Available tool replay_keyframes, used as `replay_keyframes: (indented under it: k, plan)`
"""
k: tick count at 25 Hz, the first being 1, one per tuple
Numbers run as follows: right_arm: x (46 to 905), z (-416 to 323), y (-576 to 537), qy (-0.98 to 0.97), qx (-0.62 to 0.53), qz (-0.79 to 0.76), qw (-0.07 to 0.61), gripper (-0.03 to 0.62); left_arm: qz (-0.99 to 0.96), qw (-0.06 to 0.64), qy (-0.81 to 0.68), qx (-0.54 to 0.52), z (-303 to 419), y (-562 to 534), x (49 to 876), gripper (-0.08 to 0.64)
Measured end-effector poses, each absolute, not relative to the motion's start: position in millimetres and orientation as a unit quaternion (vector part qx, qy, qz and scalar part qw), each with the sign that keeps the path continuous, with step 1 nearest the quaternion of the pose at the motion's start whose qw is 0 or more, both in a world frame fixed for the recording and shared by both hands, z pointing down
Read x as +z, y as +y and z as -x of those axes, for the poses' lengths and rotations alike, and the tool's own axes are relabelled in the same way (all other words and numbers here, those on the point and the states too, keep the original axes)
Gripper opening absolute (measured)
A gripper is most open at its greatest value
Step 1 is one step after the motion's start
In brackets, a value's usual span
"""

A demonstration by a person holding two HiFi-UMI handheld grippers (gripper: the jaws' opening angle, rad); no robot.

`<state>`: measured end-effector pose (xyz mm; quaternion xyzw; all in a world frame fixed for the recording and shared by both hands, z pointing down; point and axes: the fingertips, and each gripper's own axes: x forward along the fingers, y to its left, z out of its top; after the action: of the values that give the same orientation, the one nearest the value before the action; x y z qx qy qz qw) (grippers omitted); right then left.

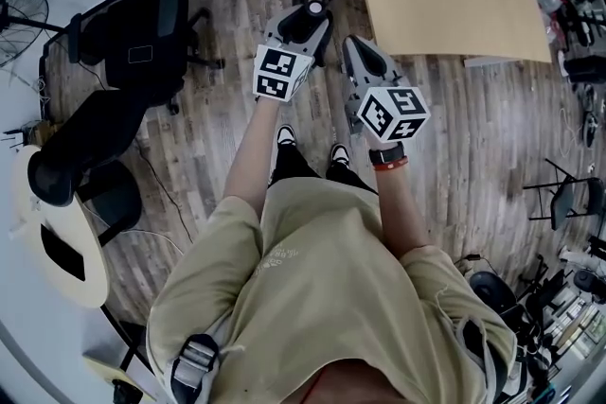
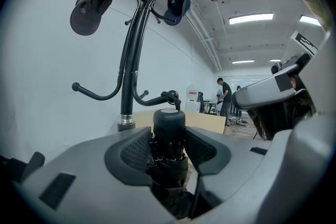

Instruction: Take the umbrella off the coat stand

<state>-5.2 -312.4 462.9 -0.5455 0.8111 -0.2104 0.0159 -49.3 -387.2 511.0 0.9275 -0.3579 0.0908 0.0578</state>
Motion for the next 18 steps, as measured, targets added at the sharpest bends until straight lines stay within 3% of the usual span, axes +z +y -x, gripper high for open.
replay_keyframes:
  k: [13,18]
  plan:
    - [428.9,-31.6,-296.9,0.814,-0.186,0.549,0.048,0.015,-0.922,0.063,-0.373,0.079,39.3,-336.4,475.5,0.209]
    - [418.5,-46.4,-290.6,0.822,-0.134,0.554,0.021,0.015,-0.912,0.077,-0.395,0.082,39.0,-311.3,466.4,0.209]
